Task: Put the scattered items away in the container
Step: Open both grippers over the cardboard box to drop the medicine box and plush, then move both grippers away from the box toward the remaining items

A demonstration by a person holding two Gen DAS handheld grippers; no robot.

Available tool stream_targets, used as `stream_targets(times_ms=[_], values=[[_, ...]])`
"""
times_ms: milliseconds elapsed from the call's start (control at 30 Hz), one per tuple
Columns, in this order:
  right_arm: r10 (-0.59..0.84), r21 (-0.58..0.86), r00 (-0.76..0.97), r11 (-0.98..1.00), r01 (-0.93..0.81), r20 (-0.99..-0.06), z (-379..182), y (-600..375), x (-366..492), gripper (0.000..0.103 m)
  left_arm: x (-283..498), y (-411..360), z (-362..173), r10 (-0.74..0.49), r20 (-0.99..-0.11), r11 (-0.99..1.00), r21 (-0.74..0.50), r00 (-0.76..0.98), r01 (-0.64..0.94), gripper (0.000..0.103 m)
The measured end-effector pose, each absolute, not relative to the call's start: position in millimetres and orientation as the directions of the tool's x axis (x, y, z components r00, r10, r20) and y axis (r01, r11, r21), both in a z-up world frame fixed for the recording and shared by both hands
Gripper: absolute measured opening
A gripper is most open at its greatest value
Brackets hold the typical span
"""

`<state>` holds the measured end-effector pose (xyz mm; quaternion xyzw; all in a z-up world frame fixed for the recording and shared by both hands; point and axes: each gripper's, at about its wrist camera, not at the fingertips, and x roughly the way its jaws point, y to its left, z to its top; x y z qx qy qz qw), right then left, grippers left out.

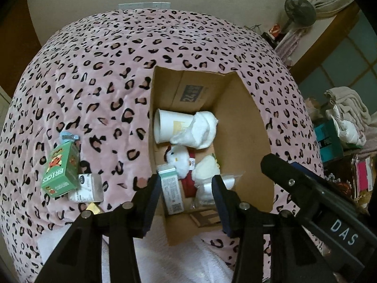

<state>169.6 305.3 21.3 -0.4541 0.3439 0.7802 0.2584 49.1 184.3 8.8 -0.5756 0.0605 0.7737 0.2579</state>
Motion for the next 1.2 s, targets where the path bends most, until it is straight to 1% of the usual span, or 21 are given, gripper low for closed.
stream_targets(times_ms=[333,400,700,1200], values=[[0.103,0.233,-0.409,-0.684,-0.691,-0.907,25.8,283.6,160.6,0.07,55.8,171.8,7.5,0.298,-0.932,-0.867,-0.173,-0.208,-0.466,0.046],[0.109,0.214,-0.393,-0.692,-0.689,-0.913,25.2,279.1,158.8,0.076,56.5,168.0,8.1,0.294,-0.932,-0.87,-0.168,-0.213,-0.464,0.046],[0.137,0.162,-0.361,-0.712,-0.683,-0.922,29.4,266.4,154.4,0.083,56.1,148.7,9.1,0.286,-0.933,-0.883,-0.169,-0.216,-0.438,0.046],[0.134,0.135,-0.358,-0.762,-0.634,-0.924,41.2,229.8,138.6,0.084,60.1,117.4,13.6,0.279,-0.933,-0.891,-0.164,-0.227,-0.423,0.046]])
